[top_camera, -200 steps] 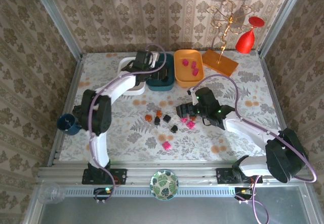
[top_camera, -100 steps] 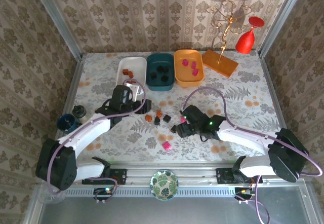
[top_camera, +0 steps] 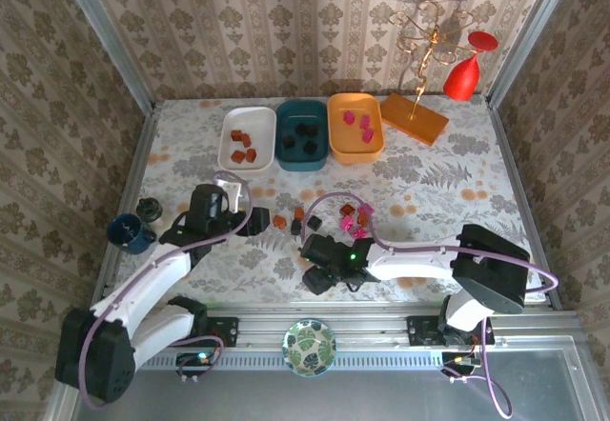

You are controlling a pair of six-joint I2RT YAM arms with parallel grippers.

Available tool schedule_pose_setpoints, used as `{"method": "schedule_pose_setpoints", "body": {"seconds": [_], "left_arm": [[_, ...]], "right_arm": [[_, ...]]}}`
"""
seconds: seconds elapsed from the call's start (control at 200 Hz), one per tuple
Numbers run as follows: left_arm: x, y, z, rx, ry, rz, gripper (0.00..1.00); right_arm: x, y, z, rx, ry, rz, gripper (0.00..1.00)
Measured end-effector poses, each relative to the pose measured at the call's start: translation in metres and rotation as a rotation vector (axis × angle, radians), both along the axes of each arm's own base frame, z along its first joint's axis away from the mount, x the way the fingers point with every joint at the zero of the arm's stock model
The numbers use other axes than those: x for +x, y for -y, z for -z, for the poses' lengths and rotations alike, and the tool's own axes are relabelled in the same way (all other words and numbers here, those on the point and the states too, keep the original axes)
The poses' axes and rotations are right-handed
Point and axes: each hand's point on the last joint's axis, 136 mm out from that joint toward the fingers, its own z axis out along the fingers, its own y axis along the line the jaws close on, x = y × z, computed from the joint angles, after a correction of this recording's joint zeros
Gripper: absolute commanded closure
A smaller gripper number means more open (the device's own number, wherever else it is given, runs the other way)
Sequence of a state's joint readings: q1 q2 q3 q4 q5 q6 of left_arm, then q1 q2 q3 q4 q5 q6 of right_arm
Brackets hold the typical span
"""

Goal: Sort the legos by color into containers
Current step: Pick up the lego from the bottom-center of the table.

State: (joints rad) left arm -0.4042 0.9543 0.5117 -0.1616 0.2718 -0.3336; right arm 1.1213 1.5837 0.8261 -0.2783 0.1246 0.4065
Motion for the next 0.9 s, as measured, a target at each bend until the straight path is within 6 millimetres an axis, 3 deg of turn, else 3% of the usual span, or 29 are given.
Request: {"method": "schedule_pose_setpoints", "body": {"seconds": [0.23,0.52,0.8,0.9], "left_arm": [[-0.033,-0.002,-0.003,-0.077,-0.036,0.016,0.18],[-0.042,-0.005,0.003,-0.080,-0.075,0.006,0.18],[-0.043,-0.005,0.005,-0.075,-0.079,0.008,0.18],[-0.044,-0.004,0.003,-0.085,-0.068,0.010,0.18]], "right_arm": [[0.007,-0.014,0.006,0.016,0.001,0.019,0.48],[0.008,-0.016,0.011,0.011,-0.010,0.035,0.42],[0.017,-0.015,0.013,-0.006,0.011,0.096,0.64],[0.020,-0.014,0.008,-0.004,0.031,0.103,0.67]]}}
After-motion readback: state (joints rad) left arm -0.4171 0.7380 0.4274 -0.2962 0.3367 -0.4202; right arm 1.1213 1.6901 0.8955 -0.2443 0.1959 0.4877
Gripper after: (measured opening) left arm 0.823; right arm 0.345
